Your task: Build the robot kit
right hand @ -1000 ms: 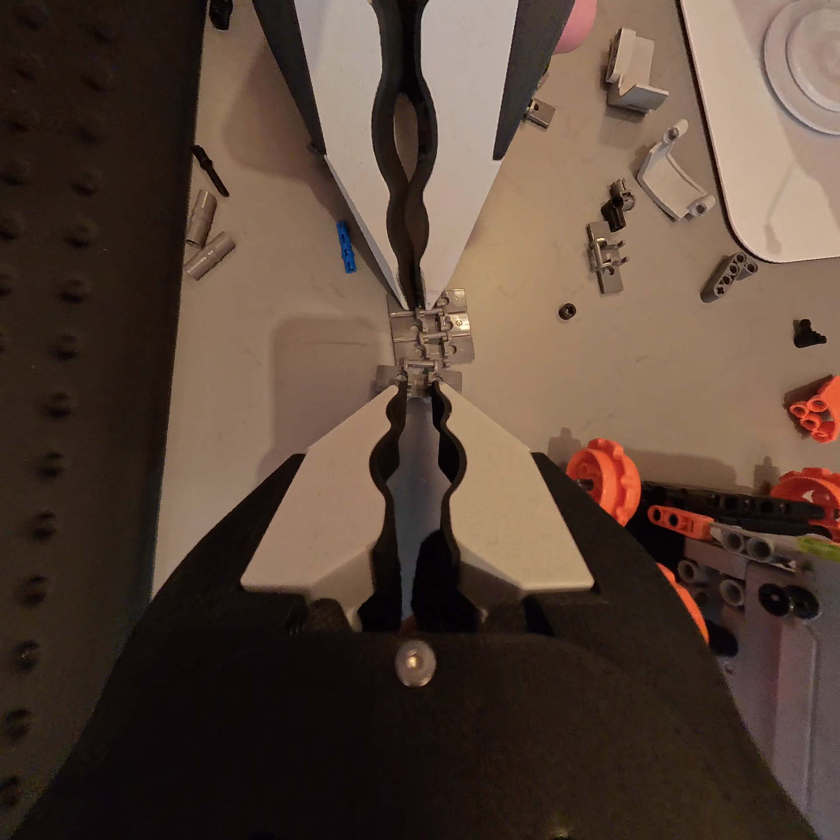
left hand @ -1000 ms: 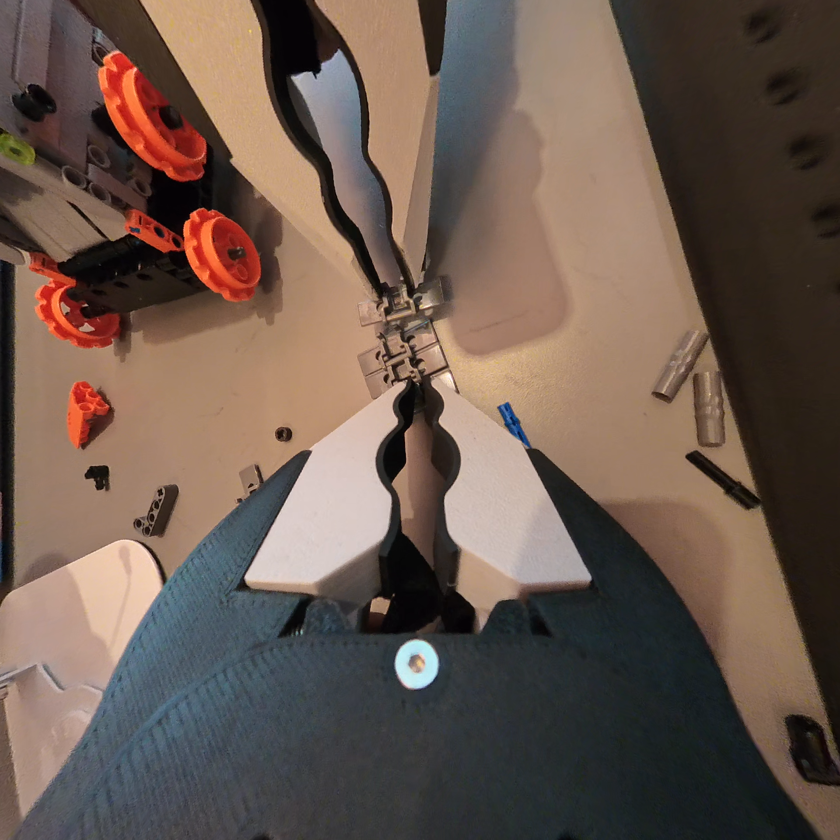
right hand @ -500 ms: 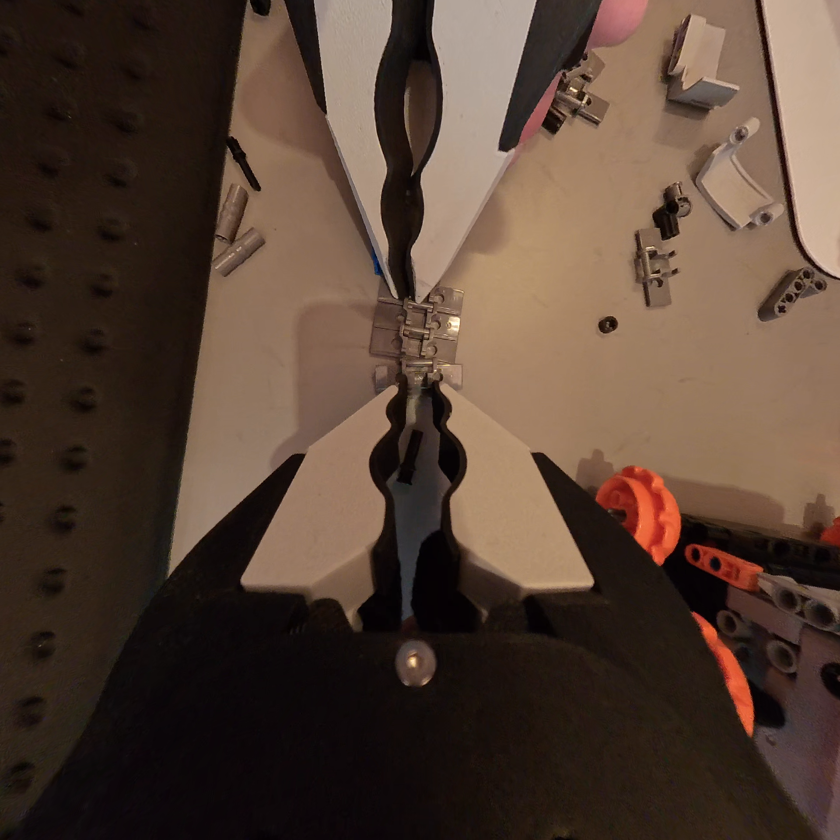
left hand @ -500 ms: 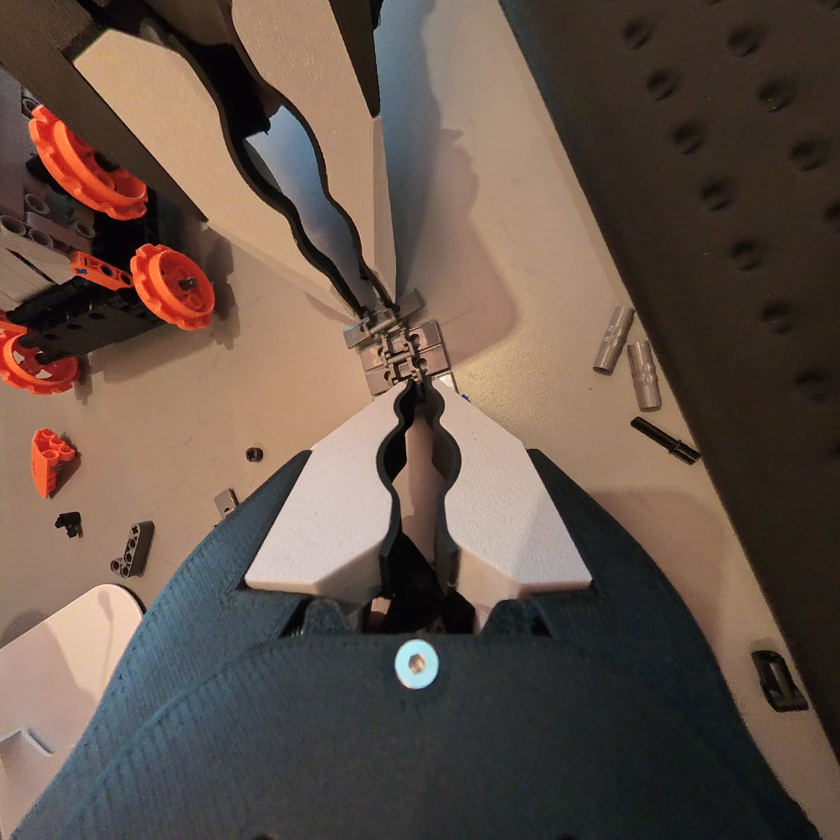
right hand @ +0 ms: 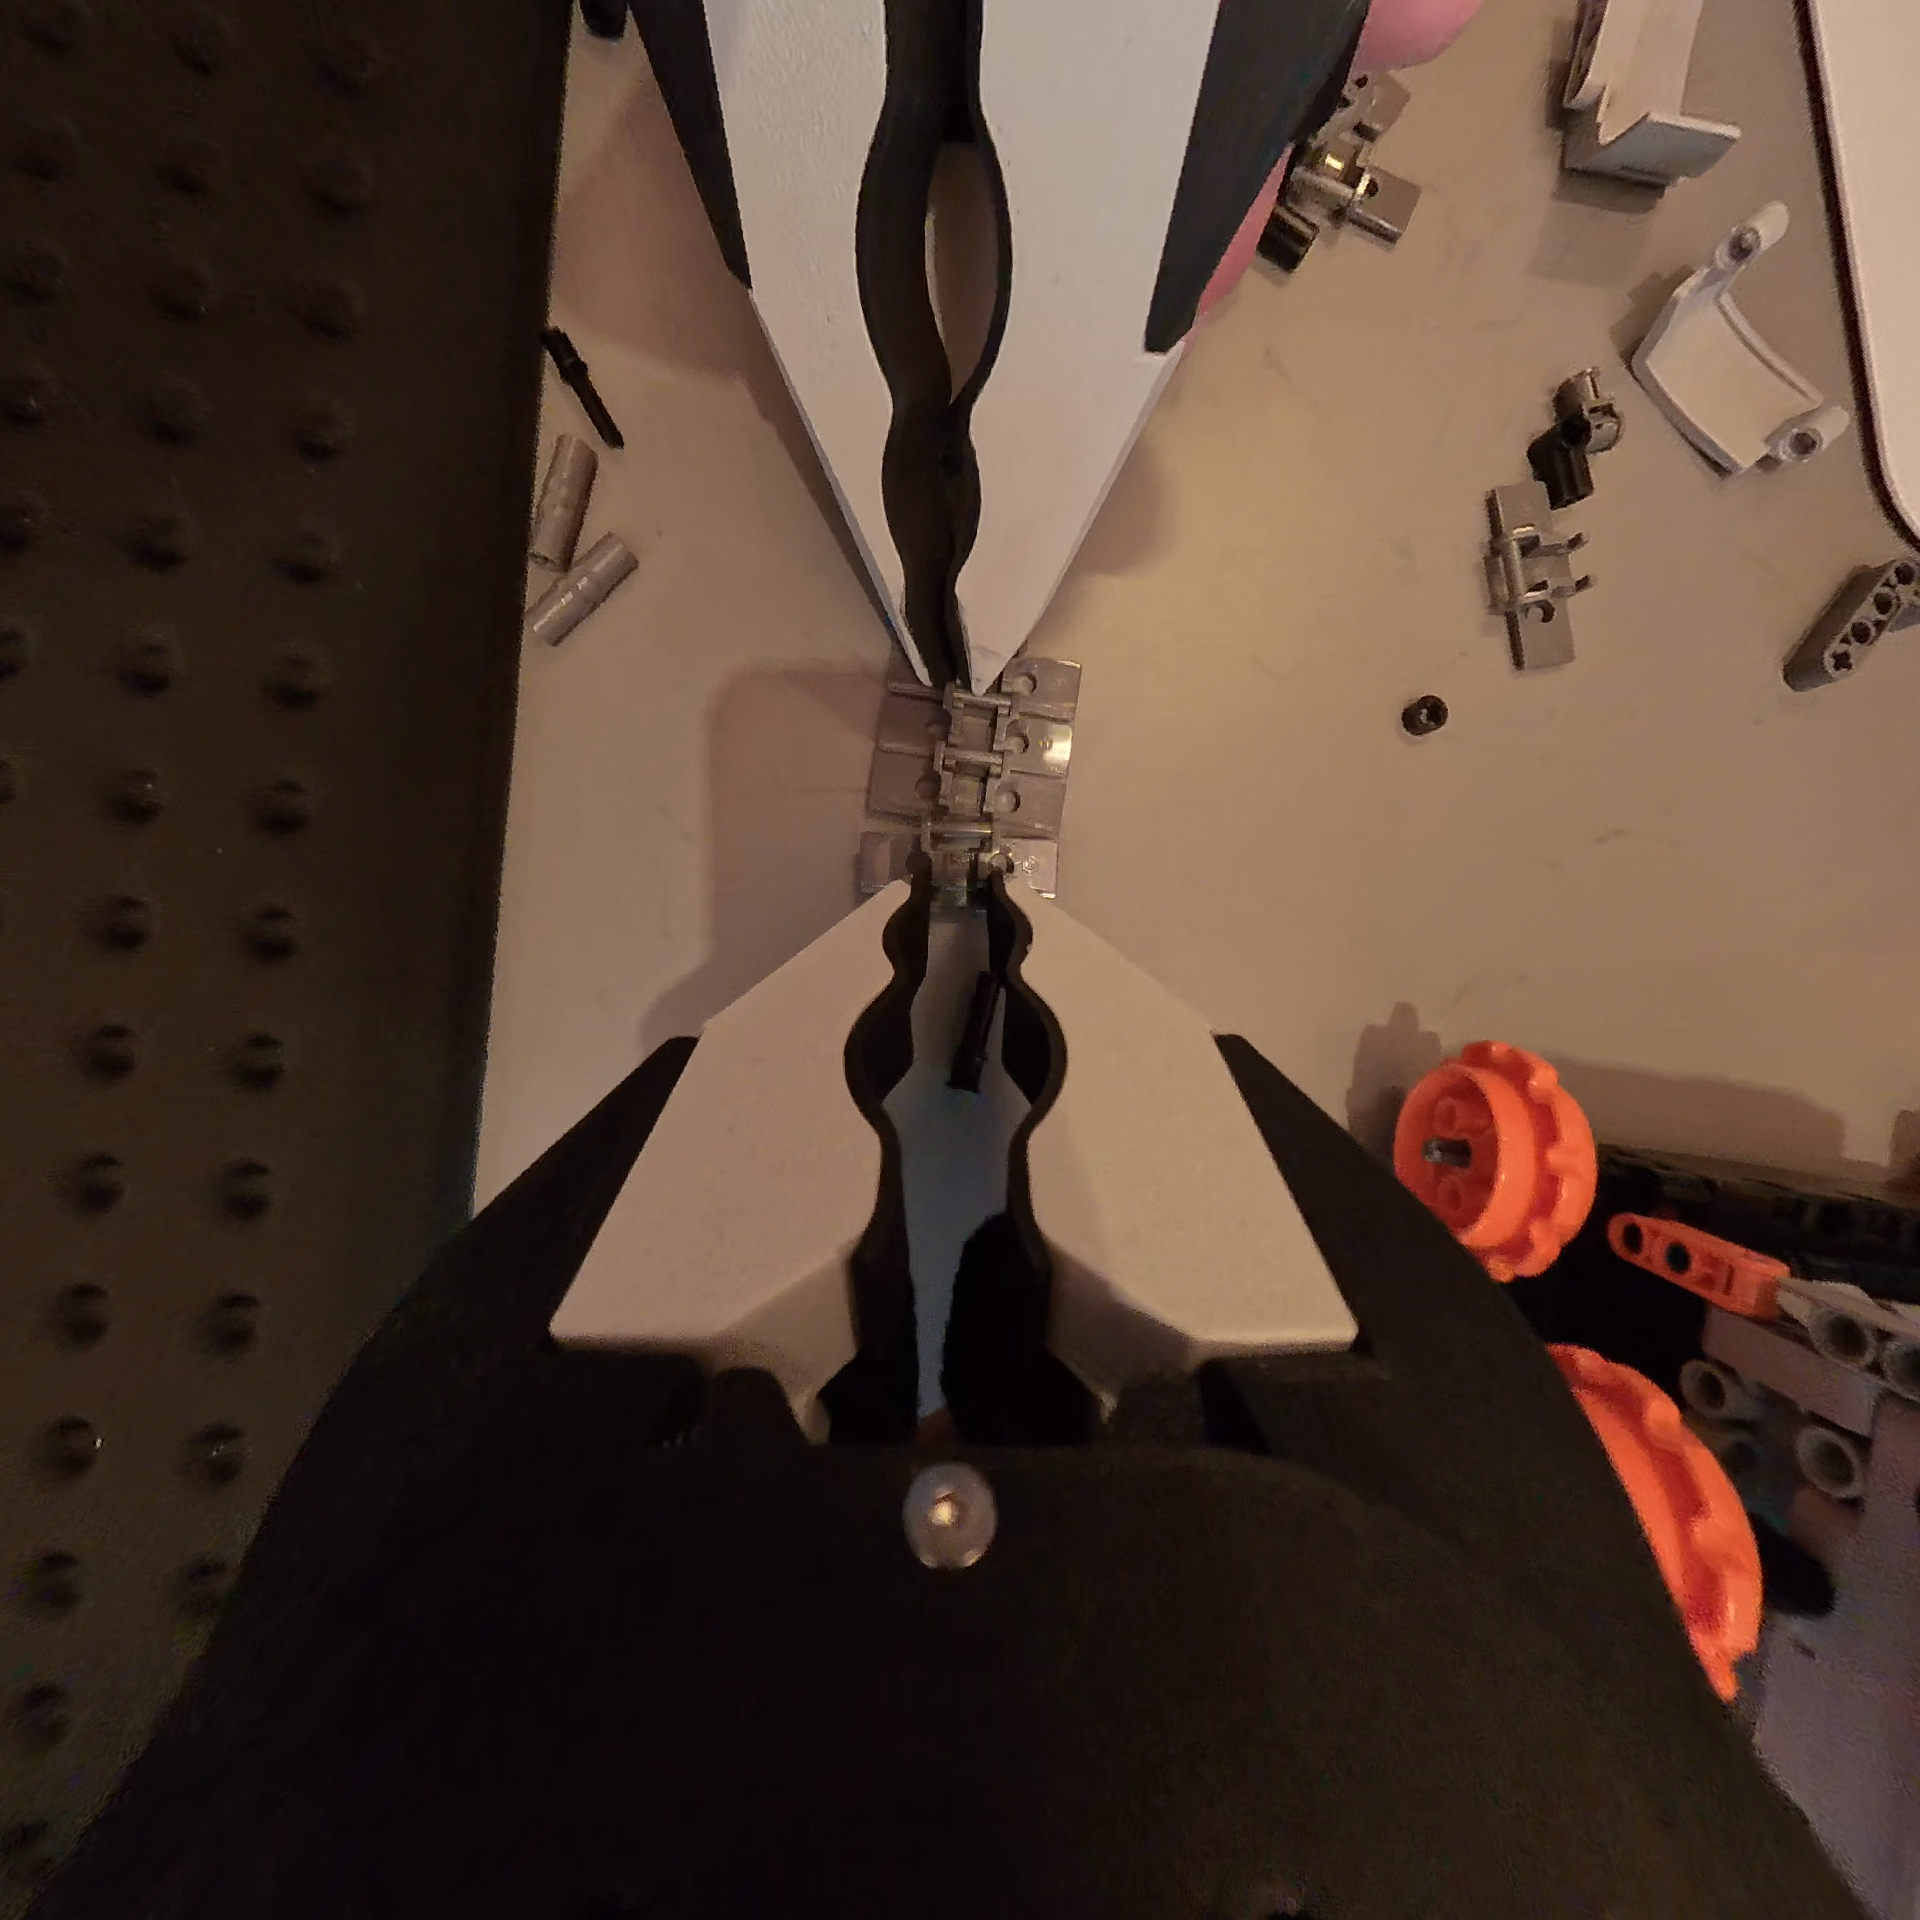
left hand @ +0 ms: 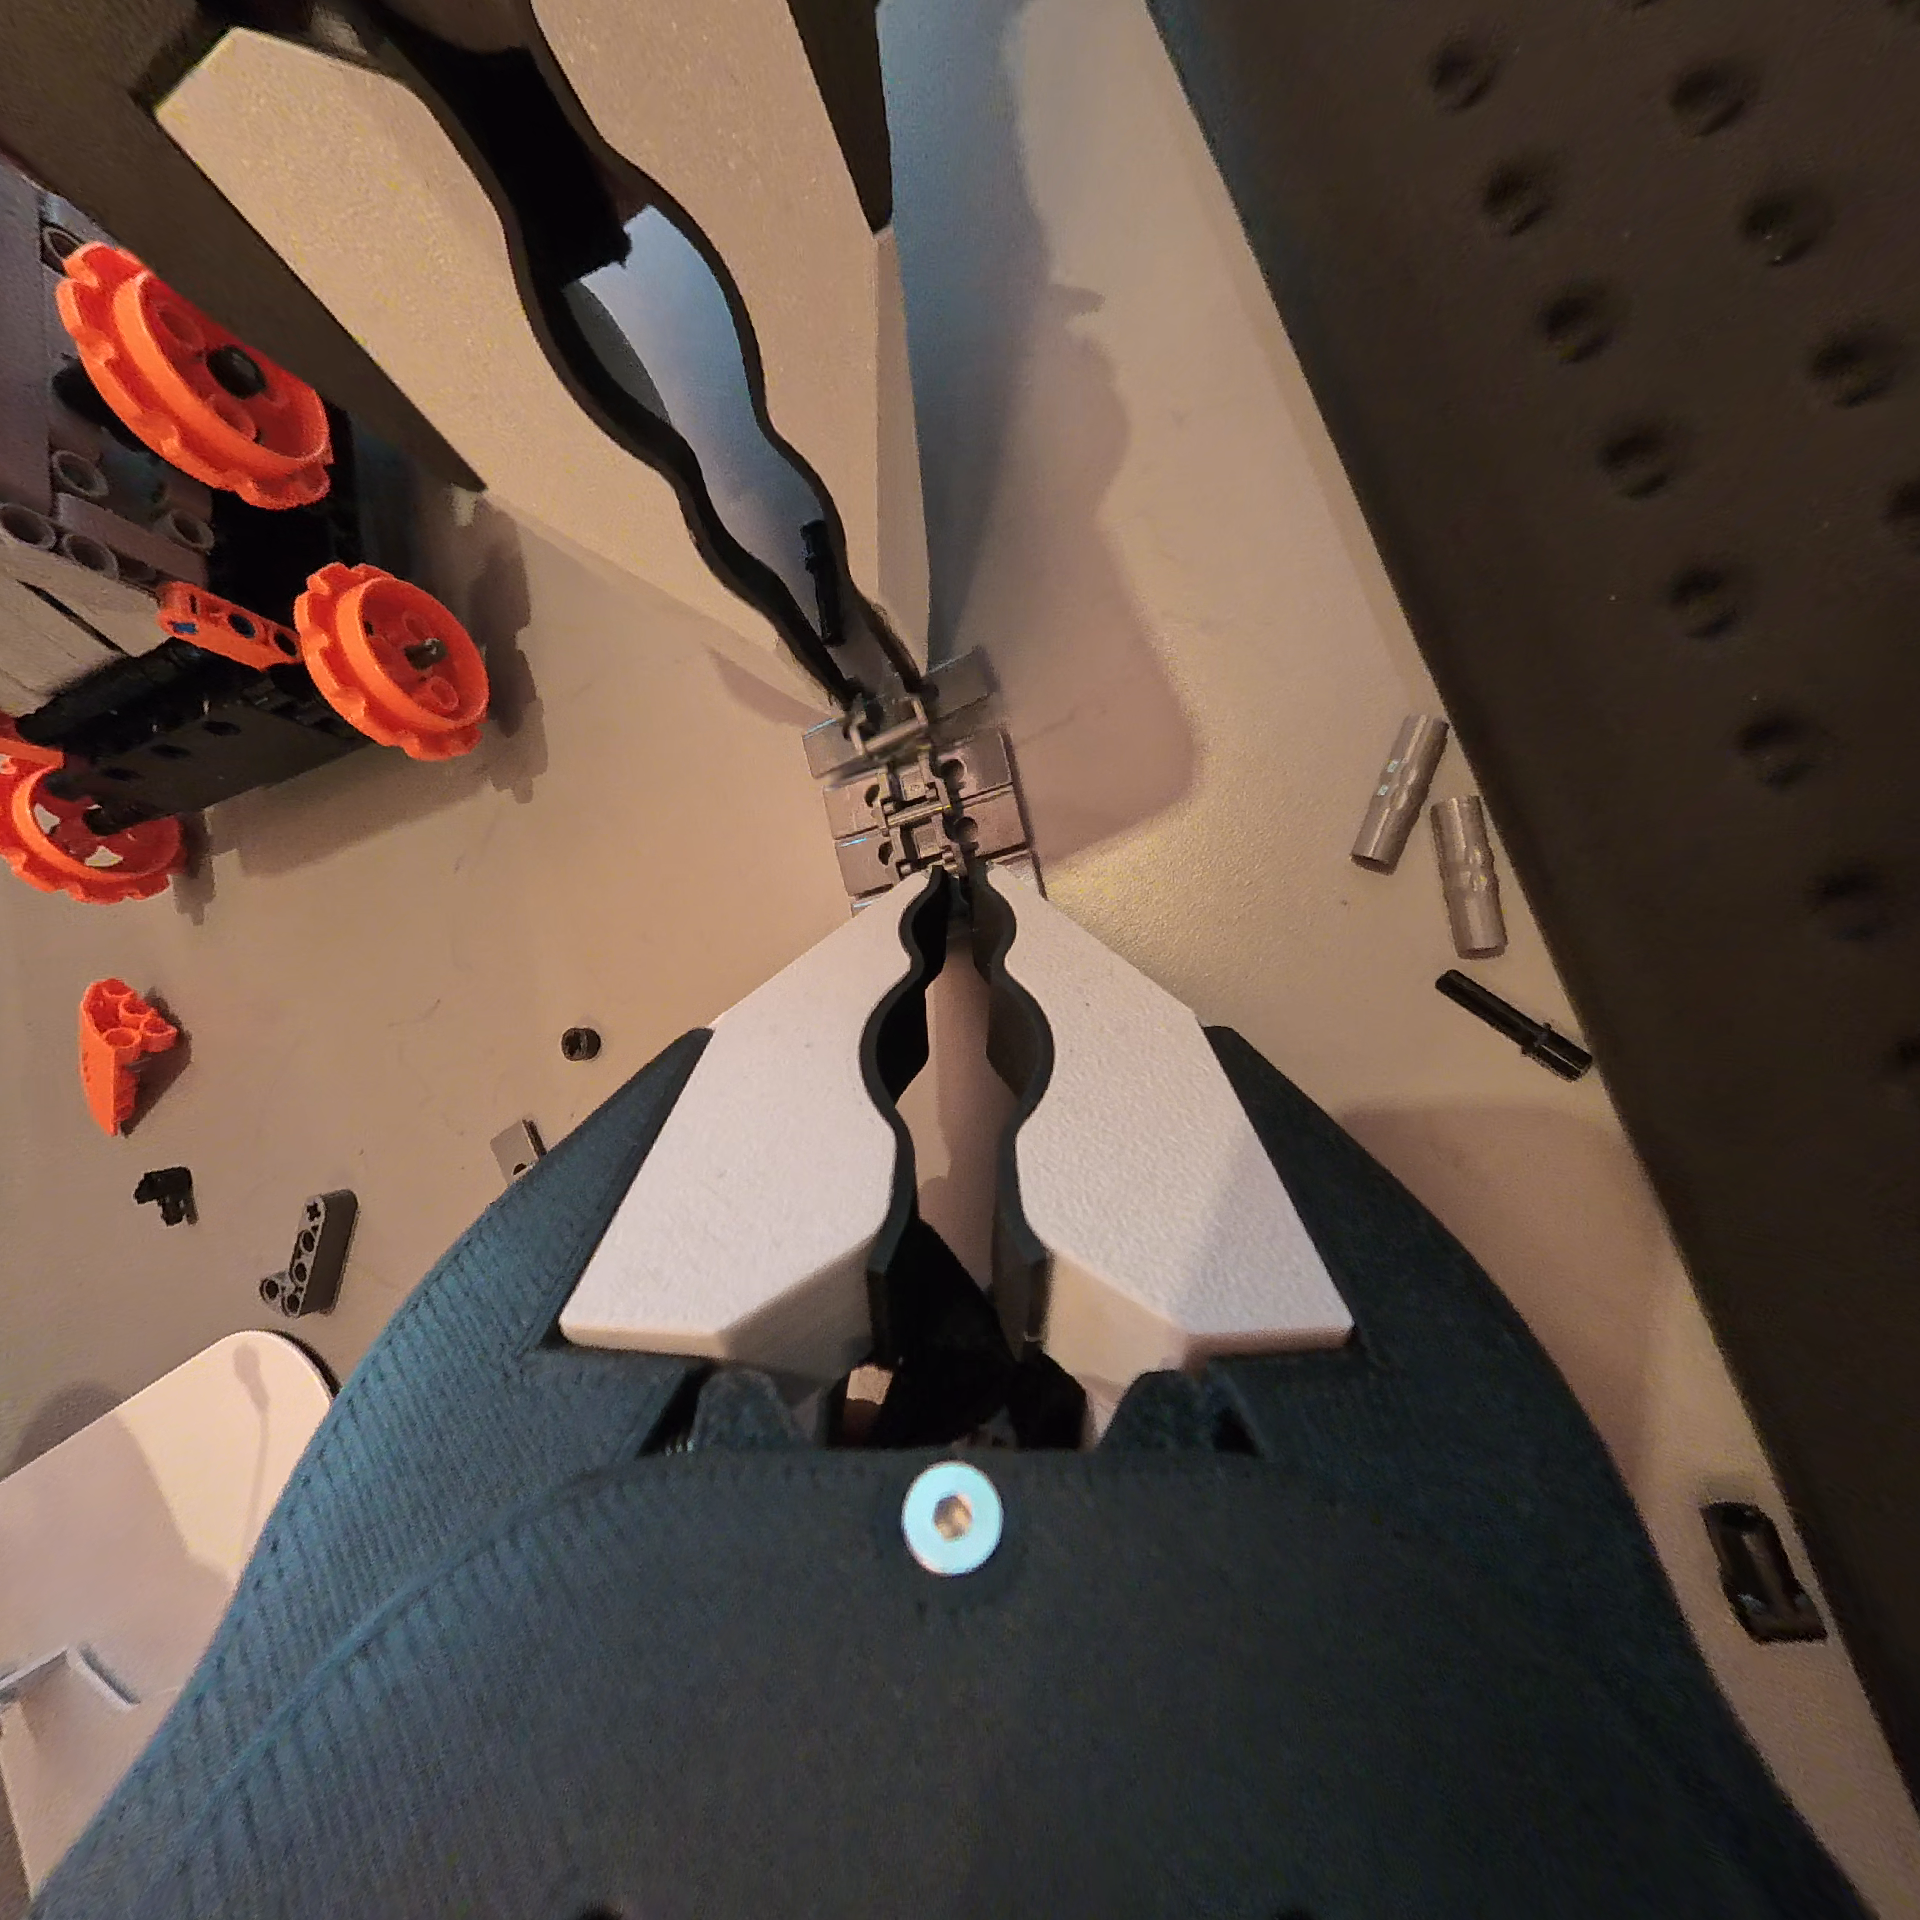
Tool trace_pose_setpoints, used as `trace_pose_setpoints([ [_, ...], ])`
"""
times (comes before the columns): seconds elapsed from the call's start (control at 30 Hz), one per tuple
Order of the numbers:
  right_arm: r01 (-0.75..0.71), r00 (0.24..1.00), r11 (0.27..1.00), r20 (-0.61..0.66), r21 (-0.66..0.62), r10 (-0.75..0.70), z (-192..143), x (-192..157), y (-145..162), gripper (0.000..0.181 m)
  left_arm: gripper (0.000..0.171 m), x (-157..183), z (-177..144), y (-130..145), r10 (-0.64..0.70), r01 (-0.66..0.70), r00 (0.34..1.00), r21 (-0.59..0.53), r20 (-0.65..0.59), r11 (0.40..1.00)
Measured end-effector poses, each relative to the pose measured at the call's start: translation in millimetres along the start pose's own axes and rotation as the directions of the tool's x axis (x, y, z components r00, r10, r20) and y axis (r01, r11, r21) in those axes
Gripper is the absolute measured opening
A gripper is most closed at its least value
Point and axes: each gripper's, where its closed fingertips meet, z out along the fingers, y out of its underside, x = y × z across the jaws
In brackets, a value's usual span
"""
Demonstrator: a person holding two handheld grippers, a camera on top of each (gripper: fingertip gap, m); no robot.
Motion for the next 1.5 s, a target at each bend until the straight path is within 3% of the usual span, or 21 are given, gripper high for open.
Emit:
trace_pose_setpoints([
  [1.17,-0.021,1.000,0.998,-0.001,-0.066,0.021,4.7,0.2,1.5,0.008,0.003,1.0,1.2,-1.9,0.012,-0.012,1.000,-0.011,0.005,1.000],
  [1.4,-0.032,0.999,0.998,-0.040,-0.057,0.030,-3.1,4.6,2.9,0.026,0.003,0.8,1.3,-1.9,0.012,-0.012,1.000,-0.012,0.009,1.000],
  [1.5,-0.013,0.995,1.000,-0.101,0.010,0.014,-12.6,9.9,-9.8,0.009,0.003,0.7,1.3,-2.0,0.013,-0.013,1.000,-0.013,0.010,1.000],
])
